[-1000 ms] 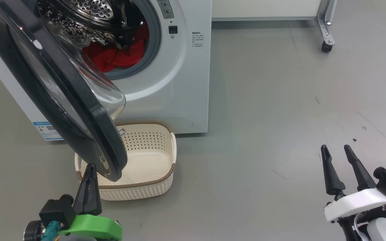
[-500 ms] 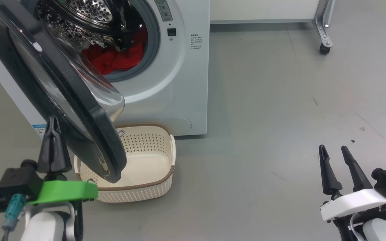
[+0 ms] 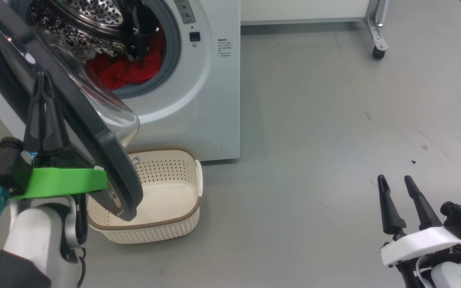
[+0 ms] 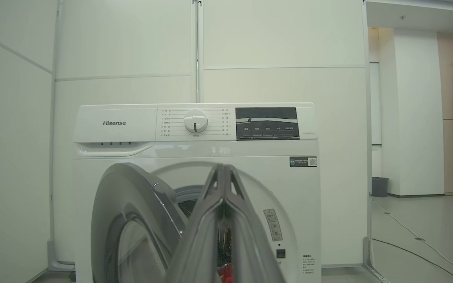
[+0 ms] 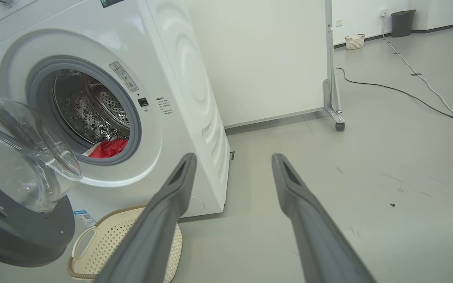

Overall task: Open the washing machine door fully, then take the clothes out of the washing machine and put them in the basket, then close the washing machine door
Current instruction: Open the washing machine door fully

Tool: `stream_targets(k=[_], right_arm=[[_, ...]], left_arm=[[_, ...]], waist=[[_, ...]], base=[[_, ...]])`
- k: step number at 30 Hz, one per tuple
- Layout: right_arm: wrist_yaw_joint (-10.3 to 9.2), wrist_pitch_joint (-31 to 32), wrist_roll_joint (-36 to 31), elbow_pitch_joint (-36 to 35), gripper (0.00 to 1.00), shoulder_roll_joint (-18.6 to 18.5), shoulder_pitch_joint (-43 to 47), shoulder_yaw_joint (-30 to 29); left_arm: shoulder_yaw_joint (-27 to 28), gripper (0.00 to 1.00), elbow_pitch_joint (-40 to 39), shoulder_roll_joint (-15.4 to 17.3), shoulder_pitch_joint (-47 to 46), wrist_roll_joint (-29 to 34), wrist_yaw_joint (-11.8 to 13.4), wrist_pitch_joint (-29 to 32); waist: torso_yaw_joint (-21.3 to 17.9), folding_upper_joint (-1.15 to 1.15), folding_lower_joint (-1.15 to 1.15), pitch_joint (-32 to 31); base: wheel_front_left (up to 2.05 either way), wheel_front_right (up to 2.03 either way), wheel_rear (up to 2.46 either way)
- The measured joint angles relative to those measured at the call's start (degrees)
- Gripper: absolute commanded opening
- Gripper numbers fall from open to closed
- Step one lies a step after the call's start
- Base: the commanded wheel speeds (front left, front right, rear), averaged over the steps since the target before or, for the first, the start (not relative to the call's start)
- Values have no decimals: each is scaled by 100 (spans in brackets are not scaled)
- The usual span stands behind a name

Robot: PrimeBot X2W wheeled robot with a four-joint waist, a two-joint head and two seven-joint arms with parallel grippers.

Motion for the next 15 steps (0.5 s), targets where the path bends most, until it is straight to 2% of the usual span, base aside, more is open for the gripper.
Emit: stream_targets(k=[15], right_arm=[[1, 0, 0, 51, 100, 25, -10, -60]], left_arm=[[-577, 0, 318, -132, -168, 8, -126, 483]], waist=[[-320, 0, 0, 68]], base=[[0, 0, 0]])
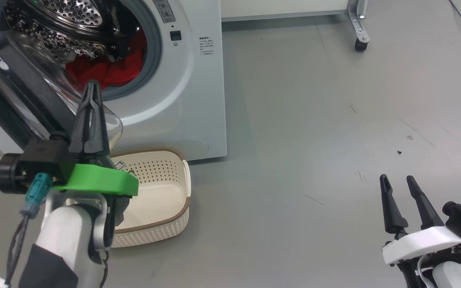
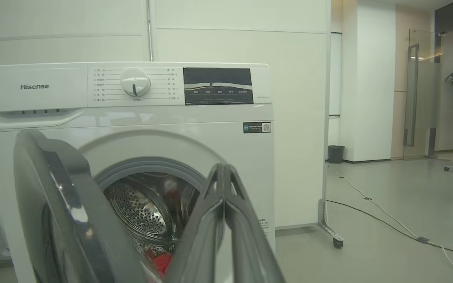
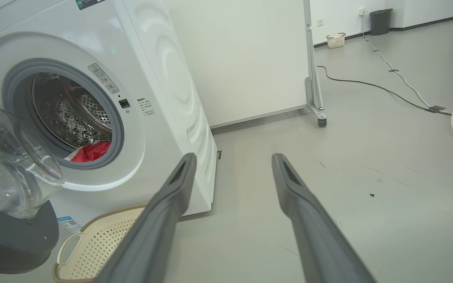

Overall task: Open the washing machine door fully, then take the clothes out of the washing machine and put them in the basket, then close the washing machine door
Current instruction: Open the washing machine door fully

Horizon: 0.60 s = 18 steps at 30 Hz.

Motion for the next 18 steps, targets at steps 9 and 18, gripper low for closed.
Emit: stream_targets(k=[9, 18], right_arm=[[0, 0, 0, 2, 100, 43, -1, -38], [0, 0, 1, 0, 100, 44, -15, 12]], left_arm=[[-378, 0, 546, -148, 43, 47, -81, 275], [-252, 0, 1193, -165, 230, 42, -23, 430]], waist=[[-70, 0, 0, 55], [-144, 0, 0, 133]], base=[[0, 0, 0], [0, 0, 0]])
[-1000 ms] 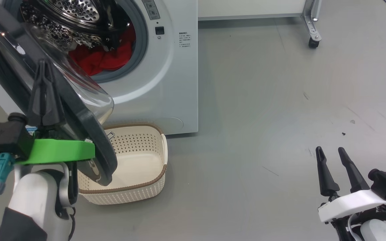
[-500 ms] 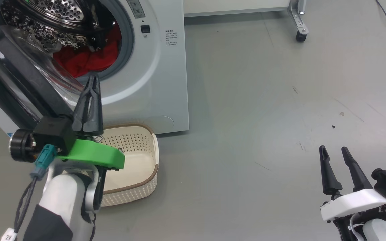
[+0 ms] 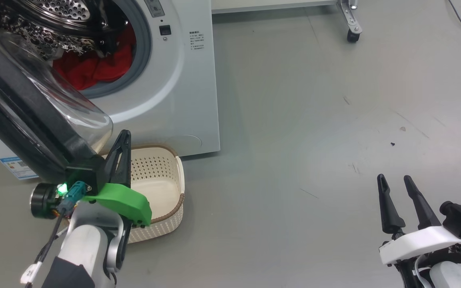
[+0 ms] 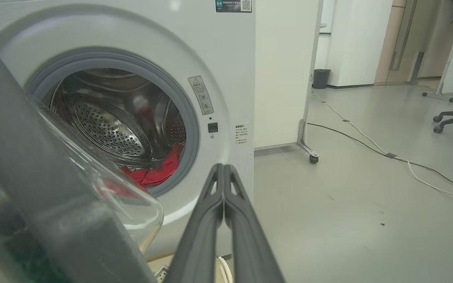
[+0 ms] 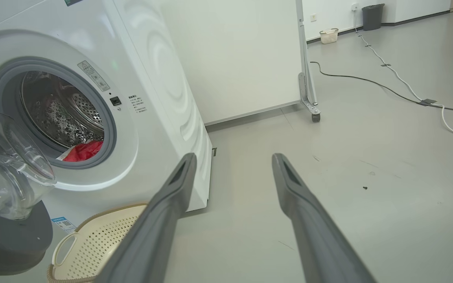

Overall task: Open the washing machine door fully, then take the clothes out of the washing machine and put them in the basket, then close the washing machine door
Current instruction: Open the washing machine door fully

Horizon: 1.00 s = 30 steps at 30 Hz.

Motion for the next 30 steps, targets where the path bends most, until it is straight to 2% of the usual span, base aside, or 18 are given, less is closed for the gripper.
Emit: stream_targets(k=[18, 30], right_arm=[[1, 0, 20, -13, 100, -21, -7, -38], [1, 0, 71, -44, 100, -66, -3, -89]], left_arm=[[464, 0, 735, -66, 43, -110, 94, 53], [441, 0, 1039, -222, -10, -121, 94, -114]], waist=[[-76, 0, 0, 137], [207, 0, 0, 121]], base=[[0, 0, 0], [0, 0, 0]])
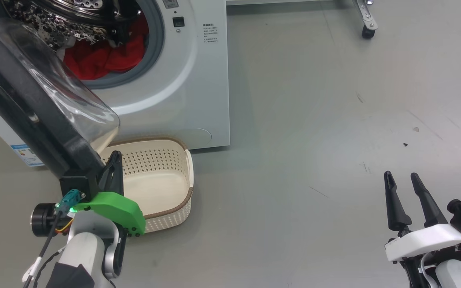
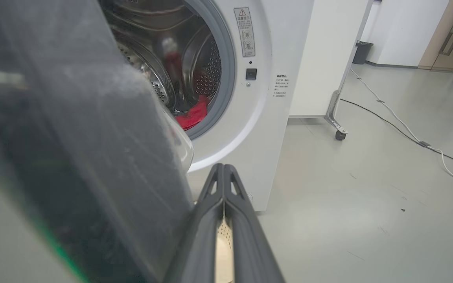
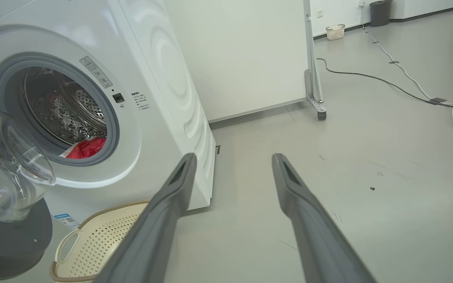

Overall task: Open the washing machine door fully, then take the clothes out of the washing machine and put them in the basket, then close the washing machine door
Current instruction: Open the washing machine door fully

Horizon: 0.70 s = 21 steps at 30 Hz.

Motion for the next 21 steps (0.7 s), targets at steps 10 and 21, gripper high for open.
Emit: stream_targets(k=[10, 21], right_arm=[[0, 0, 58, 1, 100, -18, 29, 44], [0, 0, 58, 2, 100, -21, 91, 157]], left_arm=[[3, 0, 241, -46, -12, -51, 0, -175], [-5, 0, 424, -45, -12, -132, 0, -235]], waist=[[294, 0, 0, -72], [734, 0, 0, -200]], base=[[0, 0, 0], [0, 0, 0]])
